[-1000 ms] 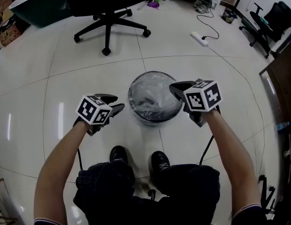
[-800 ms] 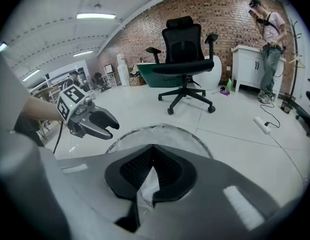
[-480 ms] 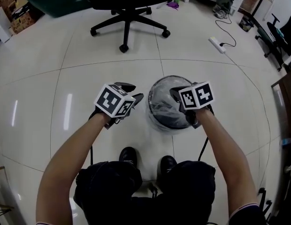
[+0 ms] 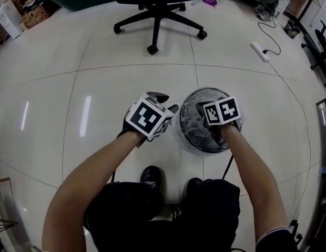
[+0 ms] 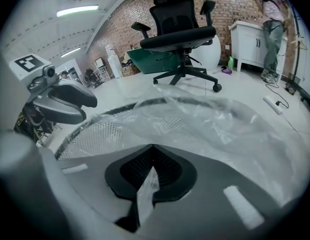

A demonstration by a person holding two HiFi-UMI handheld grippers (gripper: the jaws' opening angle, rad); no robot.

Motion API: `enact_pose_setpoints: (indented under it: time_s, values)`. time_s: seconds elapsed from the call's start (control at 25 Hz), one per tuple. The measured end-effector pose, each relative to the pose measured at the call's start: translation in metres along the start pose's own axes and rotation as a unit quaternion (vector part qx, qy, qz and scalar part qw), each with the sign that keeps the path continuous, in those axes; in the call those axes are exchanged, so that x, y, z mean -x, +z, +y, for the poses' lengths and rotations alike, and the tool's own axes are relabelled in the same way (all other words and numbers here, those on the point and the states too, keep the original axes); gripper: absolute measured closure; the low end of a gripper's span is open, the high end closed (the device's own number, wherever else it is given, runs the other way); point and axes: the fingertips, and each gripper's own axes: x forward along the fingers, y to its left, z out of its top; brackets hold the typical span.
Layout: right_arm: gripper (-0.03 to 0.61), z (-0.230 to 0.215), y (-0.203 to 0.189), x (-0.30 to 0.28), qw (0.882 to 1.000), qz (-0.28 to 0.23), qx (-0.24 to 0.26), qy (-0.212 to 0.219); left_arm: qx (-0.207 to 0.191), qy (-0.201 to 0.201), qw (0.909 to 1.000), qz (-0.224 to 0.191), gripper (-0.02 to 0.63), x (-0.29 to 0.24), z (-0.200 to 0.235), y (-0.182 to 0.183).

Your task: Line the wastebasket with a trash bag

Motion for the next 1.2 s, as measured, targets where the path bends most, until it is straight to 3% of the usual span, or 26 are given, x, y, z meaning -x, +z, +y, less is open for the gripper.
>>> enact_pose_setpoints:
  time_s: [0.48,1.0,1.12,1.2]
  values:
    - [0.577,-0.012,-0.021,-0.041,1.000,0.005,-0.008,0.000,0.037,-0.003,0.9993,0.002,0.443,-0.004,0.004,-0.029]
    - [0.574,-0.014,-0.036,-0.063,0.999,0.033,-0.013,0.004,0.002,-0.055,0.9982,0.023,0.443,-0.005,-0.019,-0.042]
    - [0.507,-0.009,-0.032,-0.058,0.999,0.032,-0.022,0.015,0.016,-0.054,0.9982,0.020,0.443,-0.002,-0.016,-0.044]
    - [0.506,-0.008,-0.025,-0.055,0.999,0.027,-0.021,0.014,0.025,-0.053,0.9982,0.016,0.443,0.000,-0.015,-0.044]
